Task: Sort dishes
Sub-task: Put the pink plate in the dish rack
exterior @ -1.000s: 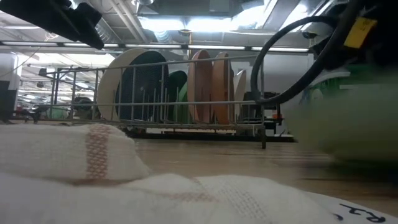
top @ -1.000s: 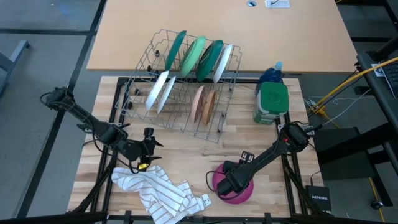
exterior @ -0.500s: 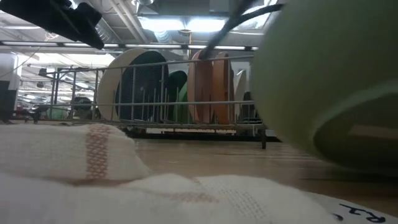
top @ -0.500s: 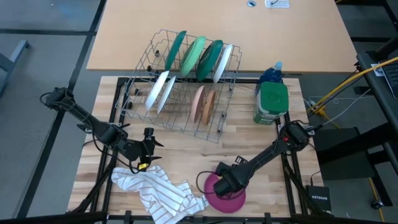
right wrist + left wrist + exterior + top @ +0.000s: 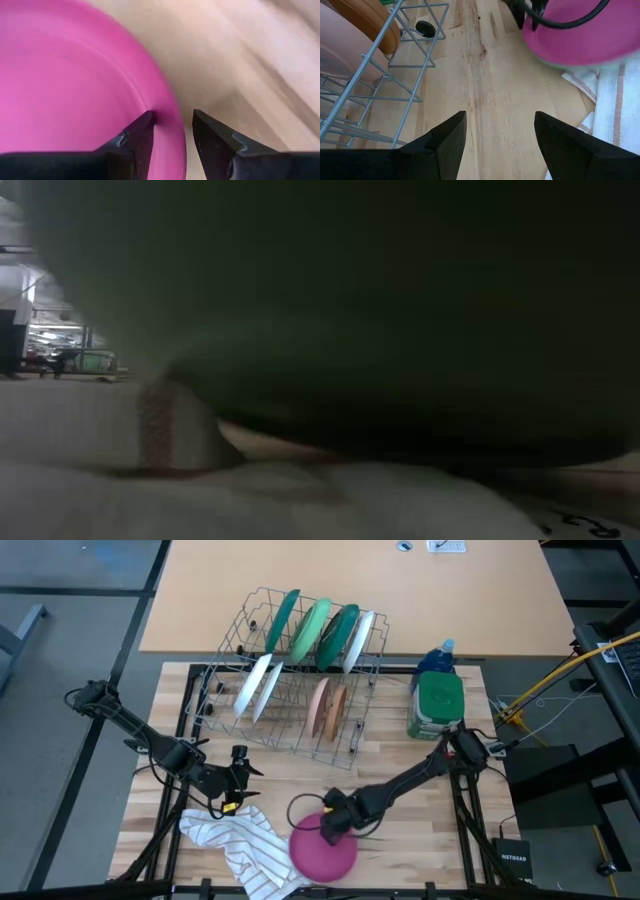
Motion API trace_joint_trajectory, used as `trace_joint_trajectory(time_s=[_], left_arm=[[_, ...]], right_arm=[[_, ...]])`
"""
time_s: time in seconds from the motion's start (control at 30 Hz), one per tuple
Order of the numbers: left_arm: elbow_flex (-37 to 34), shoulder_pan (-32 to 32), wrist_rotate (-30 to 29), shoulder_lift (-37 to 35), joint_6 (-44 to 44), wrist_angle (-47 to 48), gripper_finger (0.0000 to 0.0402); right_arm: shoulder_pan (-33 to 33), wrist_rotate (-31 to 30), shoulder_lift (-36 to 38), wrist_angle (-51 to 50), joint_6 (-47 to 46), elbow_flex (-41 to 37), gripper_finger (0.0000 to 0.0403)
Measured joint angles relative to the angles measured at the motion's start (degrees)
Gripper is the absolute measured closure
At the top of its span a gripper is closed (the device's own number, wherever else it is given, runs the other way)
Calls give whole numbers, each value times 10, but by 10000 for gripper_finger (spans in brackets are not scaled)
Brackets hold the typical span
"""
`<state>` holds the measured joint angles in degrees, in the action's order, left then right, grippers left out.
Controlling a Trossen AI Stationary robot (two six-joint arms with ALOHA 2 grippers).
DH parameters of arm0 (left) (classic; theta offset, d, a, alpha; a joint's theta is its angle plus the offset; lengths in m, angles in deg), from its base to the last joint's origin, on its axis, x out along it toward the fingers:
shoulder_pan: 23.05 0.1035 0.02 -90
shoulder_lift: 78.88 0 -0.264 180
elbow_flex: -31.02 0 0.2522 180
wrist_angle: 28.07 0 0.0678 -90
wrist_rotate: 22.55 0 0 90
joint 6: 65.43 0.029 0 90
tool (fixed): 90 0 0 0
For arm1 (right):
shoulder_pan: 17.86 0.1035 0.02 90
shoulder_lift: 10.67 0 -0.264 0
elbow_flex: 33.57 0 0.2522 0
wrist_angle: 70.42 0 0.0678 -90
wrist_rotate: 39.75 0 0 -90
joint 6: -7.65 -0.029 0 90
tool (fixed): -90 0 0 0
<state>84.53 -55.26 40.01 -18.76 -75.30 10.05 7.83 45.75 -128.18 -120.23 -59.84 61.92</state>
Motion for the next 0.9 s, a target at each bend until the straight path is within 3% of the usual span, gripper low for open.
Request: trace_joint_trajectory(time_s=[0.37,0.63,0.9], left_arm=[[0,0,13,0,1,-21,179],[0,0,132,40,60,-173,179],[1,0,241,182,153,-305,179]], right_arm=[[-58,-9,0,105,16,0,262],[-78,18,2,101,113,23,262],[-77,26,3,-11,168,102,262]])
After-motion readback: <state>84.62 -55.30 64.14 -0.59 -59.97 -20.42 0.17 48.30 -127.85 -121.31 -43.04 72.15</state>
